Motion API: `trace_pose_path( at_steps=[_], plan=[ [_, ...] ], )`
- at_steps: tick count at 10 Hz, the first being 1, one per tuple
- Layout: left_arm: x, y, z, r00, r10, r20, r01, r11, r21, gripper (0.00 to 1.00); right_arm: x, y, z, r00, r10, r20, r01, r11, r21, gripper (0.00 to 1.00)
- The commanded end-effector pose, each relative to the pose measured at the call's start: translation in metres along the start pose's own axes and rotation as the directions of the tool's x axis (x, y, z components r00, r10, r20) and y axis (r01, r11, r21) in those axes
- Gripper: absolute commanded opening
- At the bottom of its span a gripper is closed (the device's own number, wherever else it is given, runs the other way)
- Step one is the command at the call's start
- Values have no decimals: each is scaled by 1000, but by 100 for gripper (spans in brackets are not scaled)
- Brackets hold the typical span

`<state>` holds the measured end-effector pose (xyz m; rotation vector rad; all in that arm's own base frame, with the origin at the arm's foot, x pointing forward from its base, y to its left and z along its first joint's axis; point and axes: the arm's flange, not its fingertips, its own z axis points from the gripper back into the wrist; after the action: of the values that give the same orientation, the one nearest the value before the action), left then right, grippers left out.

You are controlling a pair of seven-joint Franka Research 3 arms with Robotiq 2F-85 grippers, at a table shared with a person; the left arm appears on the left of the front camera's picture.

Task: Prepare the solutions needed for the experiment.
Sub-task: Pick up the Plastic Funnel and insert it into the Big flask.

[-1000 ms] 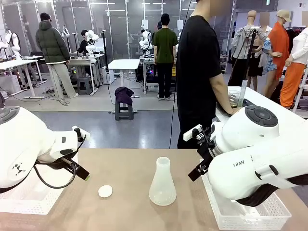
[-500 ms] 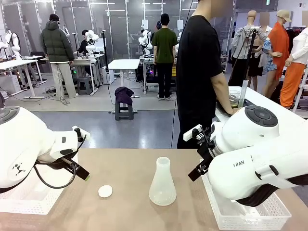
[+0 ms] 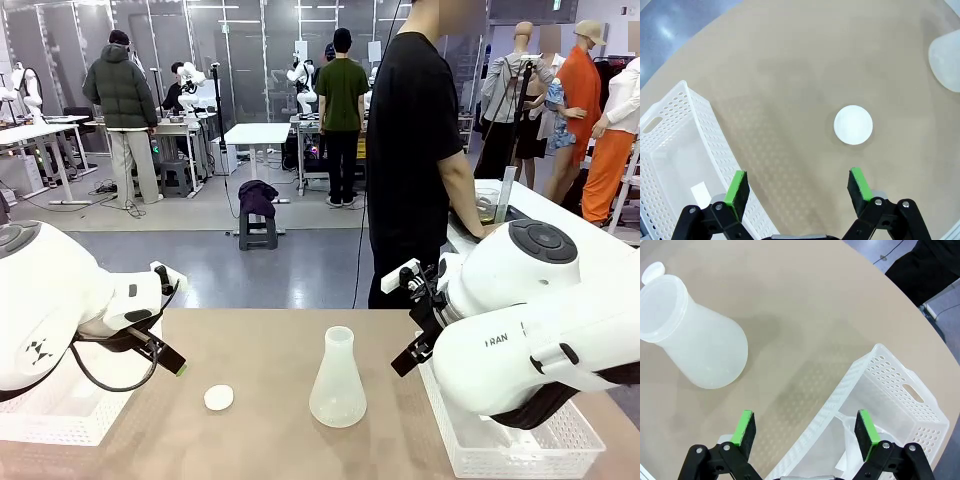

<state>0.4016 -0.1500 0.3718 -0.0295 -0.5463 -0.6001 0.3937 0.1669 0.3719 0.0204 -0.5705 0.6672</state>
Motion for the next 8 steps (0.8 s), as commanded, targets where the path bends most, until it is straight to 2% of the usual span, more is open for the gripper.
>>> trace_pose_path(
  at_steps=[1, 8],
  plan=[
    [0, 0, 0, 1000, 0, 0, 0, 1000, 0, 100, 0, 0, 0, 1000, -2, 0, 2, 1000, 0, 100],
    [0, 0, 0, 1000, 0, 0, 0, 1000, 0, 100, 0, 0, 0, 1000, -2, 0, 2, 1000, 0, 100]
  ],
)
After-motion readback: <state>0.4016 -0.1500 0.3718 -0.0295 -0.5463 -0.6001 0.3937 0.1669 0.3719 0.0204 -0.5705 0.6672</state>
